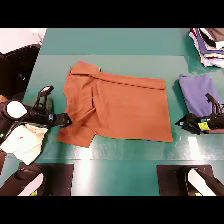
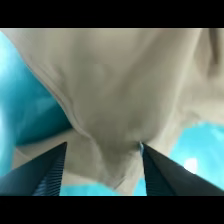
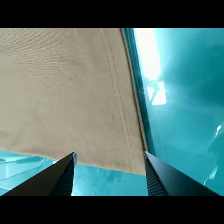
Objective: Fold the shirts.
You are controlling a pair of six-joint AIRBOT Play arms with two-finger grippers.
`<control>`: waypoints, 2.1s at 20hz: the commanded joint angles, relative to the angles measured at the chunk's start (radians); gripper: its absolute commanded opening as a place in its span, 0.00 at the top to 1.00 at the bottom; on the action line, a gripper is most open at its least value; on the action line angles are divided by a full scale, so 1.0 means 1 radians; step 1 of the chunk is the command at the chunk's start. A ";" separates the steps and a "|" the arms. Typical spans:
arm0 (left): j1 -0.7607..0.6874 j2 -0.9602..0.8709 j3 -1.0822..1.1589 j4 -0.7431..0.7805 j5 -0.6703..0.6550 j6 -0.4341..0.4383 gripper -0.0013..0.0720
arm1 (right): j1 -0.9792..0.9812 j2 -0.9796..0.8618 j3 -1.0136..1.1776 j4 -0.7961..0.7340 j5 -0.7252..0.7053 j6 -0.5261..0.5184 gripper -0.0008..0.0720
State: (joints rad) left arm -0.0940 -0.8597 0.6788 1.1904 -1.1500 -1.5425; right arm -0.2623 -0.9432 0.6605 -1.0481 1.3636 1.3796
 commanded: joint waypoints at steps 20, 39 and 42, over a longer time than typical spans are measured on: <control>0.001 0.004 -0.094 -0.195 0.121 0.024 0.93 | 0.001 0.004 -0.009 -0.002 0.020 -0.001 0.30; 0.001 0.004 0.039 -0.074 0.121 0.024 0.95 | 0.108 0.004 -0.298 0.063 -0.323 0.061 0.57; 0.001 0.005 0.039 -0.072 0.115 0.025 0.95 | 0.188 0.004 -0.298 0.061 -0.365 0.060 0.92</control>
State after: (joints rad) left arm -0.0933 -0.8555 0.7170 1.1164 -1.0306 -1.5177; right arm -0.1387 -0.9386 0.3649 -0.9852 1.0599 1.4254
